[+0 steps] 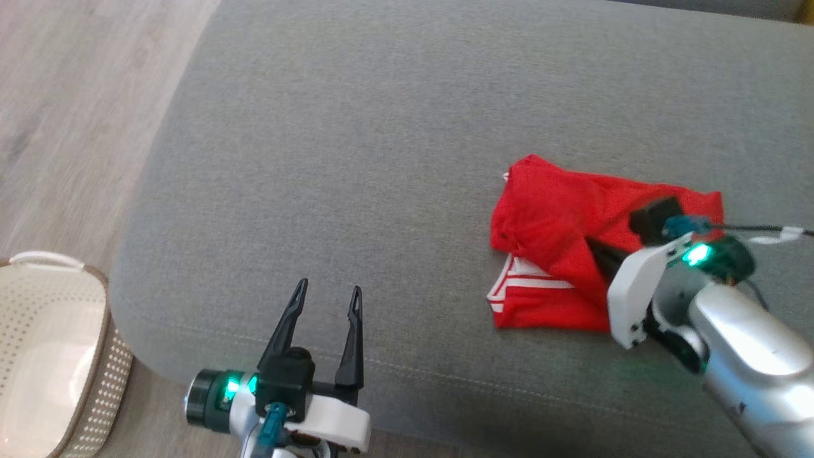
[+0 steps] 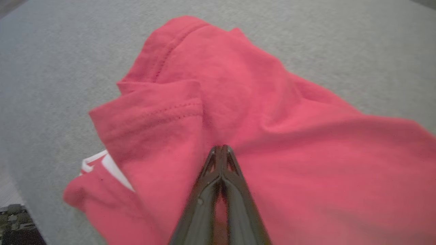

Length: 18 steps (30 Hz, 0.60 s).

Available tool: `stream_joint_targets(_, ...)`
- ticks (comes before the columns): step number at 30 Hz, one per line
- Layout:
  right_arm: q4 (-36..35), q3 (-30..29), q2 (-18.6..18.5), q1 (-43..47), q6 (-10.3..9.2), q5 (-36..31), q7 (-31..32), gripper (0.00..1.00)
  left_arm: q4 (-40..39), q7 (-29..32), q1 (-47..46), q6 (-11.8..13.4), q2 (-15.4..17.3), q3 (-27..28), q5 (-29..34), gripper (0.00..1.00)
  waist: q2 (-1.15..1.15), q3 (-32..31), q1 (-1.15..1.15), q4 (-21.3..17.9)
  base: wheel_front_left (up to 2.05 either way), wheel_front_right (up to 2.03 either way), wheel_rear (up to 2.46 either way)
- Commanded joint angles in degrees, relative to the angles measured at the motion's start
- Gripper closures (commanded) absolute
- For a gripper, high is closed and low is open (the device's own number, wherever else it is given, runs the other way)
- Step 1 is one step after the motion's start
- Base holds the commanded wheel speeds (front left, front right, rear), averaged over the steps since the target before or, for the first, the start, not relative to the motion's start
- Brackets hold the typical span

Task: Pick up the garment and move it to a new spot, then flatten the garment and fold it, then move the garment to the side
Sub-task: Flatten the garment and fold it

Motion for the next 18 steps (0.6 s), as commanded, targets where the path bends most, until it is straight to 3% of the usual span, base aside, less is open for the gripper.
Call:
stream_joint_targets(1,-1.4,1.9,-0.9,-1.5,-0.02,1.8,-1.1,1.0,-1.7,-0.7,-2.3,0.0,-0.6,1.3,0.5,0.0,0.0,0.1,0.0,0.8,0.0,0.0,0.0)
stream_joint_targets(12,-7.5,19.4,-1.7,-2.0,-0.02,16.6,-4.5,1.0,-2.4,-0.7,-1.7,0.4,-0.6,2.0,1.0,0.0,0.0,-1.0,0.0,-1.3,0.0,0.0,0.0)
stream_joint_targets(15,-9.5,20.9,-1.4,-1.3,-0.02,18.7,-7.2,1.0,-2.5,-0.7,-1.3,0.4,-0.5,2.4,0.9,0.0,0.0,-2.0,0.0,-2.6,0.0,0.0,0.0)
stream_joint_targets(16,-9.8,20.9,-1.2,-1.0,-0.02,18.8,-9.0,0.89,-2.5,-0.7,-1.1,0.5,-0.5,2.7,0.7,0.0,0.0,-2.4,0.0,-3.1,0.0,0.0,0.0)
stream_joint_targets(17,-9.7,20.4,-1.0,-0.7,-0.02,18.4,-11.0,0.71,-2.8,-0.7,-0.9,0.6,-0.4,3.1,0.6,0.0,0.0,-2.8,0.0,-3.7,0.0,0.0,0.0)
stream_joint_targets(18,-9.0,19.5,-0.7,-0.5,-0.02,17.6,-13.5,0.19,-2.9,-0.7,-0.6,0.8,-0.4,3.5,0.4,0.0,0.0,-3.3,0.0,-4.4,0.0,0.0,0.0)
